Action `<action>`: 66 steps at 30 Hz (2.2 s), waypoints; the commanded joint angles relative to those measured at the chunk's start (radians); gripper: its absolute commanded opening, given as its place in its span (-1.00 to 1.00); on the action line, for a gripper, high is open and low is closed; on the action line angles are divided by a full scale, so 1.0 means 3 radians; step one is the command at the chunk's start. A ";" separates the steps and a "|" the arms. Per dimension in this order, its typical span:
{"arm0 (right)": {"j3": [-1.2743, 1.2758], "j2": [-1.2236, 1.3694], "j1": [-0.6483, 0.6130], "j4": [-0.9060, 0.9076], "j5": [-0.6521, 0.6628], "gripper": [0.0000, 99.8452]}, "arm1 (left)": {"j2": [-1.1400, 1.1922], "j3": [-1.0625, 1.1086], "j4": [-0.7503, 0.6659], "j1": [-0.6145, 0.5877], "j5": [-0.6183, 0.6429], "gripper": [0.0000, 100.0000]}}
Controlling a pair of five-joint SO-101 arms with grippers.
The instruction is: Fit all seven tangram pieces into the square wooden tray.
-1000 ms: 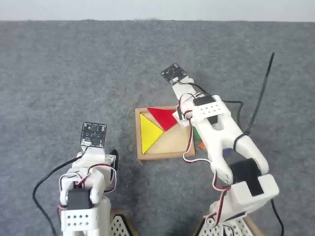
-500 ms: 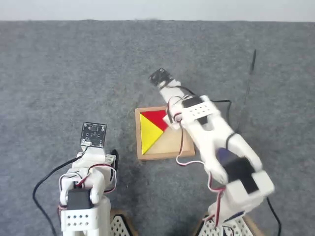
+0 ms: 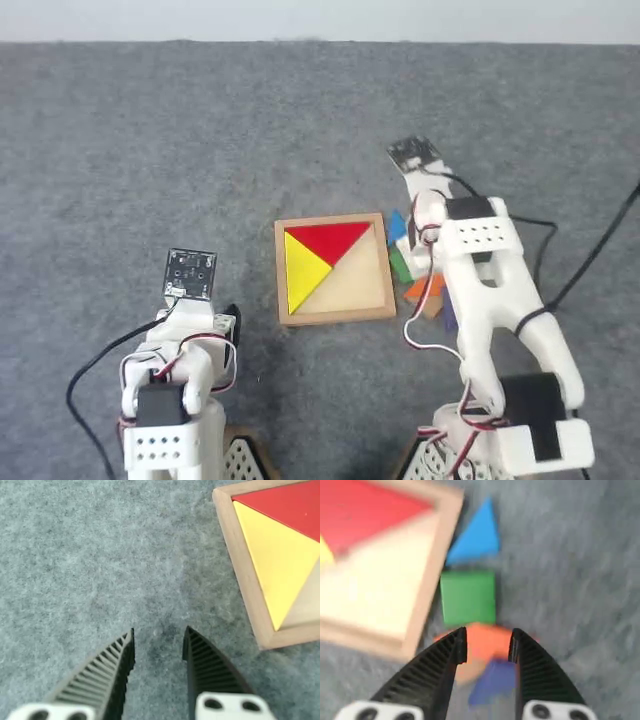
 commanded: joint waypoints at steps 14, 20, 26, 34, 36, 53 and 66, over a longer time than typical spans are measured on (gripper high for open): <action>0.0762 -0.0238 0.0120 -0.0437 -0.0230 -0.70 | -0.0092 -0.0028 0.0031 0.0005 -0.0020 -0.69; 0.0747 -0.0238 0.0136 -0.0534 -0.0251 -0.70 | -0.0092 -0.0028 0.0031 0.0005 -0.0020 -0.69; 0.0619 -0.0146 0.0396 -0.0627 -0.0235 -0.70 | -0.0092 -0.0028 0.0031 0.0005 -0.0020 -0.69; 0.0312 0.0018 0.0361 -0.0396 -0.0353 -0.70 | -0.0092 -0.0028 0.0031 0.0005 -0.0020 -0.69; 0.0384 -0.0115 0.0243 -0.0340 -0.0404 -0.70 | -0.0092 -0.0028 0.0031 0.0005 -0.0020 -0.69; -0.0225 0.0898 0.0591 -0.0458 -0.0404 -0.70 | -0.0092 -0.0028 0.0031 0.0005 -0.0020 -0.69; -0.0823 0.0892 0.0821 -0.0156 -0.0670 -0.70 | -0.0092 -0.0028 0.0031 0.0005 -0.0020 -0.69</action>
